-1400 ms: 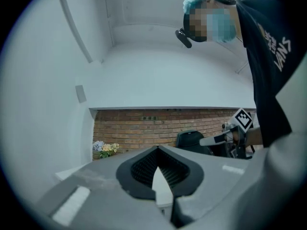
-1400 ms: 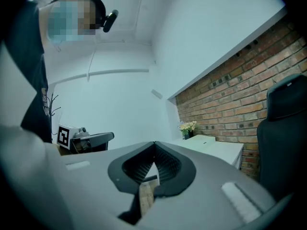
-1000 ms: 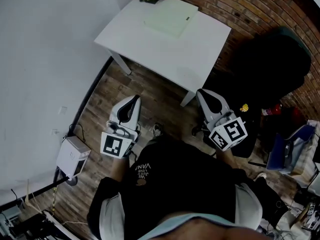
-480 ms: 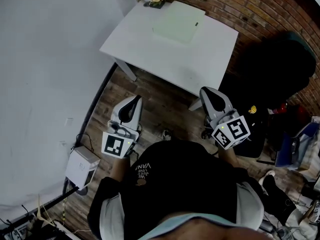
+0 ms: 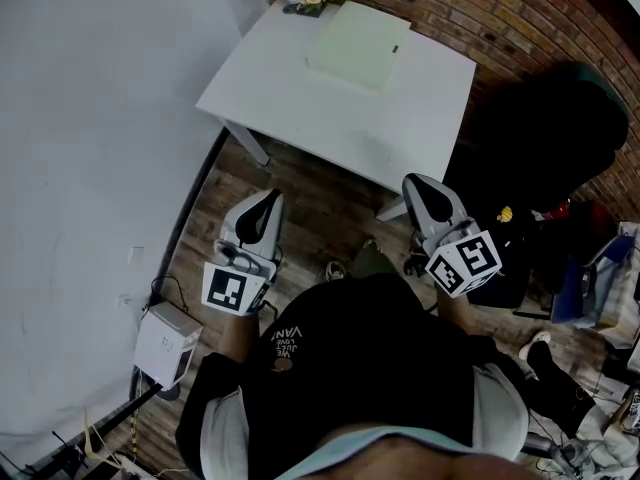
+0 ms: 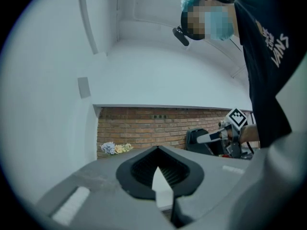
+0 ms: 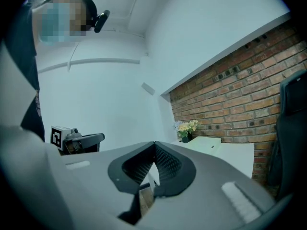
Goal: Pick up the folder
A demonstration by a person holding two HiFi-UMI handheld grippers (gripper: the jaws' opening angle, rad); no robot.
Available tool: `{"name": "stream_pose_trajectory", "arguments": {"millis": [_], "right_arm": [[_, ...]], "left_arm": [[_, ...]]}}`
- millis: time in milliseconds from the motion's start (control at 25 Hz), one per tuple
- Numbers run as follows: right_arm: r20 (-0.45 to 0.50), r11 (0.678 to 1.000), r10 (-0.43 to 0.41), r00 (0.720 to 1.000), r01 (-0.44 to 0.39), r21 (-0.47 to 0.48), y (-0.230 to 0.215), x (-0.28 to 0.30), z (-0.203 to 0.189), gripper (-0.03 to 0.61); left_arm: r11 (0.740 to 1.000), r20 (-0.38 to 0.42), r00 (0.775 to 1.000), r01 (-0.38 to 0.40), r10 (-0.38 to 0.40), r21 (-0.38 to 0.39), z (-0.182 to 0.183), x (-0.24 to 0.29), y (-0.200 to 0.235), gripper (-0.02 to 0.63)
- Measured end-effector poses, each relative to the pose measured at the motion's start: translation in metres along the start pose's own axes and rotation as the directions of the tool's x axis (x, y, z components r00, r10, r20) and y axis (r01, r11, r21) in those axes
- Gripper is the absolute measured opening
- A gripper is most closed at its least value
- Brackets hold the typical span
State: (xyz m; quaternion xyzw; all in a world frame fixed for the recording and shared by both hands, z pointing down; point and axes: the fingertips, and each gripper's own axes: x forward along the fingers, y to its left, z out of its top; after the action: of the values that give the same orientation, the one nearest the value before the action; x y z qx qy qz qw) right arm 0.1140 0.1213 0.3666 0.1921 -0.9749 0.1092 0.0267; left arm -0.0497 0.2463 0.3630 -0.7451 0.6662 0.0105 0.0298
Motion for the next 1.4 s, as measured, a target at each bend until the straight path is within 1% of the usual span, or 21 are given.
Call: {"name": "stream_pose_trajectory", "arguments": {"millis": [120,280,400,560,1000,1400], "right_arm": [[0.0,1.0,-0.001,1.0,0.001,0.005,-0.005,0.008,0.001,-0.002],[0.013,1.0,0.012,1.0,-0.012,0.009,-0.016,0.02,0.007,-0.002],[0.011,1.0,0.022,1.0,-0.022,0.013,-0.024,0.032,0.01,-0.002],[0.009,0.999,0.031,0.999,-0.031,0.014,-0.037,0.047,0.015,-0.002],[0.003,0.998,0.056,0.998,-0.056,0.02,-0.091,0.084,0.024,-0.002],[-0.007,0.997,0.079,0.997,-0.079,0.025,-0.146,0.112,0.033,-0.002]], "left_arm": [[1.0,-0.025,1.0,-0.006,0.005,-0.022,-0.007,0.004,0.003,0.0],[1.0,0.013,1.0,-0.012,0.012,-0.007,-0.005,0.016,0.009,0.0],[0.999,-0.021,0.999,-0.034,0.034,-0.019,-0.008,0.025,0.018,0.0],[0.999,-0.031,0.999,-0.039,0.038,-0.013,-0.01,0.044,0.027,0.0],[0.999,-0.023,0.998,-0.053,0.053,-0.005,-0.014,0.107,0.041,0.0],[0.997,-0.03,0.996,-0.082,0.082,-0.002,-0.02,0.165,0.051,0.0]]}}
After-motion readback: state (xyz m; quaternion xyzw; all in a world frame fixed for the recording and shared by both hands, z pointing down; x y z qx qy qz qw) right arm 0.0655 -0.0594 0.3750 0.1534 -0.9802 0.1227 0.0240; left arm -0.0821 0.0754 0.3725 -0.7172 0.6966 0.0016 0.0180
